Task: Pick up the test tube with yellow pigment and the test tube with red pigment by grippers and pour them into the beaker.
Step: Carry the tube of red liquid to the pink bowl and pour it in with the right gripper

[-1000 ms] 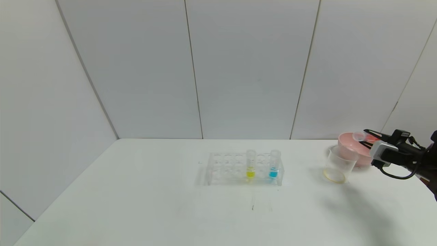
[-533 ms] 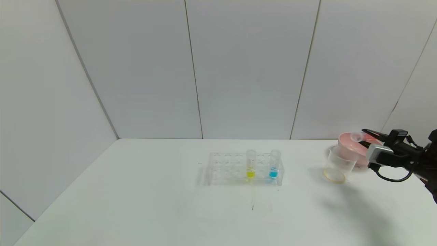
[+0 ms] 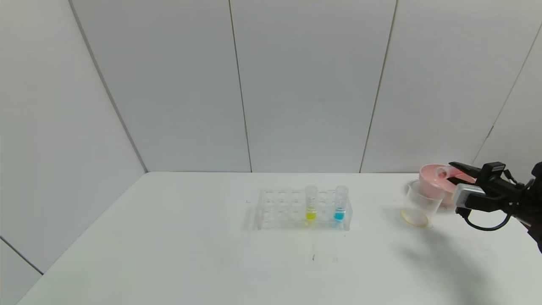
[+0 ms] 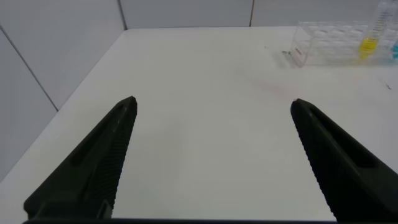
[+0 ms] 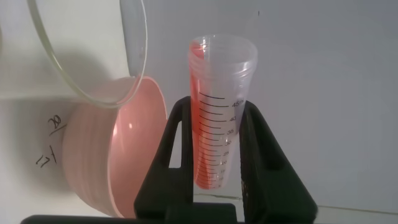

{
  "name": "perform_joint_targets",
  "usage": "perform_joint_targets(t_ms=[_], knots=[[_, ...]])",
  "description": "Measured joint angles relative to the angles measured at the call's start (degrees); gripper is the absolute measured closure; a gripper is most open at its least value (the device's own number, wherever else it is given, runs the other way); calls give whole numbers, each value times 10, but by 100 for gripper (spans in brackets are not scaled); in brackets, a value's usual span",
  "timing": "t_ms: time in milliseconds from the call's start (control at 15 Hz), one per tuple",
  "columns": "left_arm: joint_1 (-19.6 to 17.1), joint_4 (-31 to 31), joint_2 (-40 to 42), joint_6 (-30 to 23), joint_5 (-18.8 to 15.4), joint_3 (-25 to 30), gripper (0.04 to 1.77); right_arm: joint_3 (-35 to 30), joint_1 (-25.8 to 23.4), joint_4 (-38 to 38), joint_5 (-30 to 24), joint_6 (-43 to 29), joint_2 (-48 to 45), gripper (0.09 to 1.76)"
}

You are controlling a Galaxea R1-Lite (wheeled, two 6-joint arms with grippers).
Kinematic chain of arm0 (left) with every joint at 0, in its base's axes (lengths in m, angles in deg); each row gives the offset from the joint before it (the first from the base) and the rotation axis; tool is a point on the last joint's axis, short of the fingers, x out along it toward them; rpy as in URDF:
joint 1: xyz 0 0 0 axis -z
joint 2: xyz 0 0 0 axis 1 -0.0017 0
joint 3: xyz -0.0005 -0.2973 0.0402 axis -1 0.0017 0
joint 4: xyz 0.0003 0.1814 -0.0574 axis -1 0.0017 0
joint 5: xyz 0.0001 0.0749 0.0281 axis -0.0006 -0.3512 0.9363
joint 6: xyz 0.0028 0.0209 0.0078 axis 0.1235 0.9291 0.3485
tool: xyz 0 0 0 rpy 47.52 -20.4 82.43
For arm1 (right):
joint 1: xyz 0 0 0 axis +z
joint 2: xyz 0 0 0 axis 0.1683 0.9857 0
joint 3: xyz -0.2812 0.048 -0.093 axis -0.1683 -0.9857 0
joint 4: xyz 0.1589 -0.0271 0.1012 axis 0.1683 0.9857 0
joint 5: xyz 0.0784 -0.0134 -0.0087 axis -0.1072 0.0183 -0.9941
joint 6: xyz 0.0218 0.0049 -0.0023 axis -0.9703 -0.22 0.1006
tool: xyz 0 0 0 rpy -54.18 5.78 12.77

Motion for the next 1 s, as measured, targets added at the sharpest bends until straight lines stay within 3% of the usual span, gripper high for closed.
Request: perform_joint_targets(t_ms=[1000], knots=[[0,0,0,0,0,0,5,-6,18,24,37,34,1,136]])
